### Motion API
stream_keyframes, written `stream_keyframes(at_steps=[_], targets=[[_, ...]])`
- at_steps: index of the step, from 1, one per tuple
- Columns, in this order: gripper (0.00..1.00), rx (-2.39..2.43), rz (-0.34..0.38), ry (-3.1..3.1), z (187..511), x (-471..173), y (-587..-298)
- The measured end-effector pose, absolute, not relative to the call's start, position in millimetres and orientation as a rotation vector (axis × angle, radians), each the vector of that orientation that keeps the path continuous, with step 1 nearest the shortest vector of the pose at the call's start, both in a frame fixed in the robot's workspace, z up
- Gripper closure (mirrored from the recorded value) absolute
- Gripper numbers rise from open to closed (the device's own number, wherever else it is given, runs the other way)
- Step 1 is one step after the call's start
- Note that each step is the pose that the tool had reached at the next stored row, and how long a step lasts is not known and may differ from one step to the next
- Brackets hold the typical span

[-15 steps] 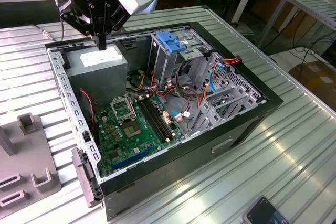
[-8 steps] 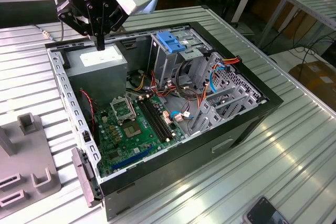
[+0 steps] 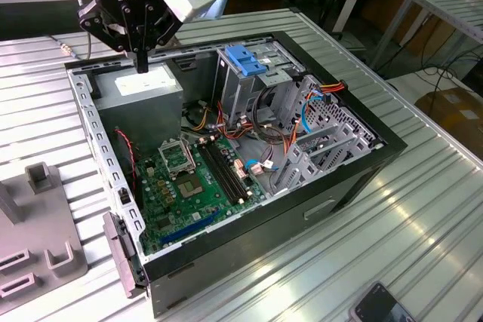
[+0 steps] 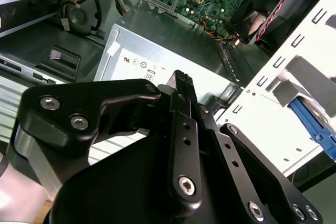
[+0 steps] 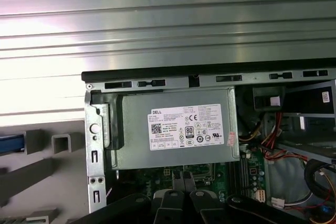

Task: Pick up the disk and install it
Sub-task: 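Reach for the disk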

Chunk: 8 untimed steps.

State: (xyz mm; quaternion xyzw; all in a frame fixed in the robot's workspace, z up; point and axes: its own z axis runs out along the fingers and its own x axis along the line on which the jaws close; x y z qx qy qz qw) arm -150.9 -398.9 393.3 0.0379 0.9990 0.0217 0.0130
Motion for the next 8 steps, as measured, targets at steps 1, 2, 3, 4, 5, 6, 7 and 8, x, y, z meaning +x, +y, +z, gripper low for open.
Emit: stream_keyframes(at_steps=[1, 2, 3, 4, 5, 6, 7, 8], targets=[[0.90, 0.118, 0.068, 3.112, 393.3, -151.2, -398.9], [0.90, 0.118, 0.068, 3.112, 393.3, -151.5, -398.9], [0.90, 0.118, 0.068, 3.113, 393.3, -151.8, -398.9], [0.90, 0.118, 0.068, 3.112, 393.3, -152.2, -398.9], [0.90, 0.118, 0.068, 3.112, 393.3, -152.8, -398.9], [0.90, 0.118, 0.068, 3.113, 393.3, -153.2, -398.9], [0.90, 0.118, 0.068, 3.113, 393.3, -153.4, -398.9], [0.90, 0.118, 0.068, 3.112, 393.3, -153.8, -398.9]])
